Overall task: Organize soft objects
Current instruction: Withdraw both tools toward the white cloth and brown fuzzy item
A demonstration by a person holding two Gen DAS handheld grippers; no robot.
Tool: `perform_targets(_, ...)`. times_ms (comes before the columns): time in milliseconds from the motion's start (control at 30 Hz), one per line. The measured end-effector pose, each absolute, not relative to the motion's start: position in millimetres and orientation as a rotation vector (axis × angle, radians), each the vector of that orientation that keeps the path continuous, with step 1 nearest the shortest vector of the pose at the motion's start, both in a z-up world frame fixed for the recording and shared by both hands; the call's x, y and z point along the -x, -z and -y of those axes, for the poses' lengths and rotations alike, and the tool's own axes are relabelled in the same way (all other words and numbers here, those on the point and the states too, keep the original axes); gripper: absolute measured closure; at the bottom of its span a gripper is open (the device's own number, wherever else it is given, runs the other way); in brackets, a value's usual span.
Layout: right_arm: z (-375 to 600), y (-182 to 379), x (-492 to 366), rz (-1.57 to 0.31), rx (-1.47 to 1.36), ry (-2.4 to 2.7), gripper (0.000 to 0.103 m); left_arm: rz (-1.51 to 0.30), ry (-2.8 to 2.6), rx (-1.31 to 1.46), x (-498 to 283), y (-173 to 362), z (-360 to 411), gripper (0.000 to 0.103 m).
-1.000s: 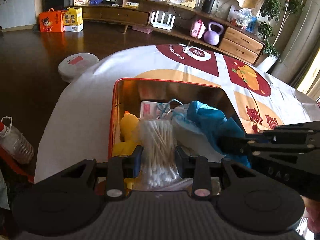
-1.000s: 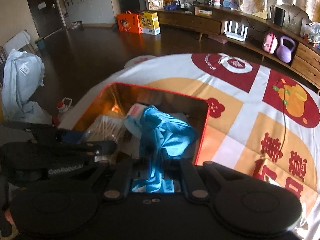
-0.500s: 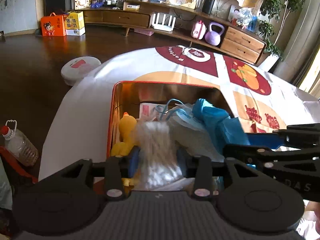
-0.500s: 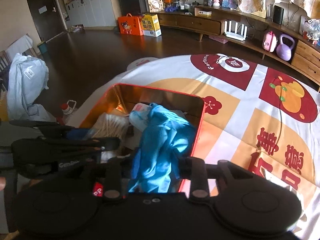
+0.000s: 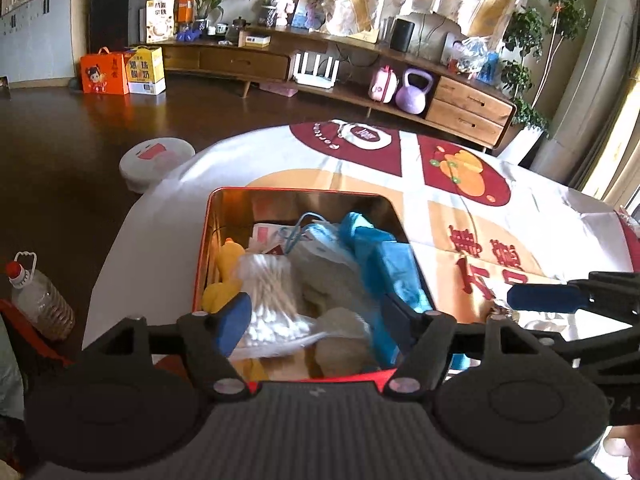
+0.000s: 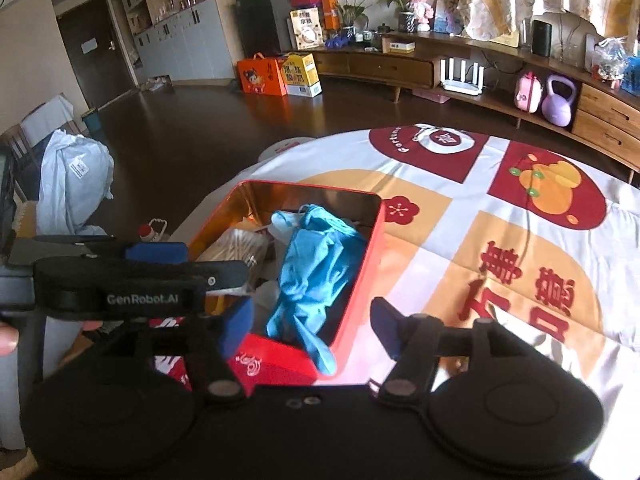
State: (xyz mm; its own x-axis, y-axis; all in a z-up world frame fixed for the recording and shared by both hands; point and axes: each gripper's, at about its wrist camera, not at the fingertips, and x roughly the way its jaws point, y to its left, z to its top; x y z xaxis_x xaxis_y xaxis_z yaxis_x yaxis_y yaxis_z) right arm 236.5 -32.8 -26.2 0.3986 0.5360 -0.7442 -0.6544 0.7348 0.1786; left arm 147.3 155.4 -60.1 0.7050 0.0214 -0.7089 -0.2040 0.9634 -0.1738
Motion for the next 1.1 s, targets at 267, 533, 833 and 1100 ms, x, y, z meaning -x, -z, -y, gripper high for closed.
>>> perform_targets(267,68,16,-224,-0.859,0.124,-0.732,0.017,-0.754,-0.09,0.251,-133,50,-127,0.021)
perform_targets(533,111,16,-222,-0.85,0.099,-0.664,0.0,-0.743,-0.031,0.251,-132,49,-95,0.018)
perform_targets(833,176,29,-241,-0.878,0.051,-0.535,0.0,-0.736,0.053,0.252,-144,59,-51,0.01)
perform_targets(1100,219,44,-260,-0.897,0.012,-0.437,0.0,-0.767,0.092,0.211,-157,71,-21,0.01)
